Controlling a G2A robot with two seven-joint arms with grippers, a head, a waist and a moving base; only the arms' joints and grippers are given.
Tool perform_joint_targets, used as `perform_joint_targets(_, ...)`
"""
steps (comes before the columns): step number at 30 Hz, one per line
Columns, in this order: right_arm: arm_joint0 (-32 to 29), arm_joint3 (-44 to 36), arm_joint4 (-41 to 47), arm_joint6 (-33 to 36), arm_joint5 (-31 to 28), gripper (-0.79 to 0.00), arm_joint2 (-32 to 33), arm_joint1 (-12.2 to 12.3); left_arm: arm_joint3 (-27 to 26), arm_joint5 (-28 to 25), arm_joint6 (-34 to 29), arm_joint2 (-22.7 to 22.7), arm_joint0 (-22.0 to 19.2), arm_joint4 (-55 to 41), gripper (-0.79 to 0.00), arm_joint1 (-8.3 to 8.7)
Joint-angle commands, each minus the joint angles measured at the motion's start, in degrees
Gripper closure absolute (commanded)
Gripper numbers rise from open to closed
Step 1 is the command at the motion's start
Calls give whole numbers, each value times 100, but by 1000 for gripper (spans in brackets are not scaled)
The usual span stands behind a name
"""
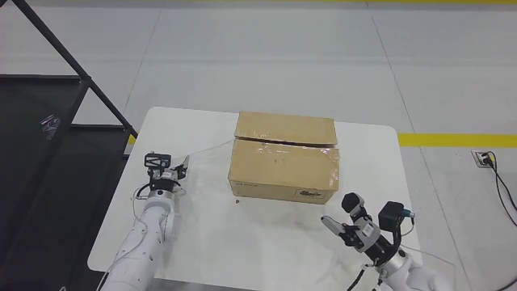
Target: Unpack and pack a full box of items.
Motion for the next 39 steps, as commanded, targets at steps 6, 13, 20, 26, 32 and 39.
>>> perform_joint_targets(6, 123, -16, 45, 161, 12, -785, -22, 13, -199, -200, 113, -120, 240, -20, -785, 62)
perform_joint_targets(13, 149, -105, 45, 271, 24, -785, 11, 32, -433, -324, -66, -213, 504, 226, -785, 163)
perform_joint_targets(20, 151, -192, 30, 350, 63, -785, -14, 44, -781, -450, -194, -316, 769, 404, -785, 249)
perform_joint_targets(26, 217, -266, 60, 804, 62, -785, -5, 76, -1439, -861, 43, -558, 1124, 259, -785, 341)
perform_joint_targets(32, 761, -17, 901, 1847, -346, -785, 257, 172, -2766, -1645, 346, -1064, 1860, 261, -785, 543)
perform_joint_targets(39, 1120, 155, 1450, 2340, -364, -785, 460, 233, -4270, -2691, 439, -1578, 2724, -297, -785, 677)
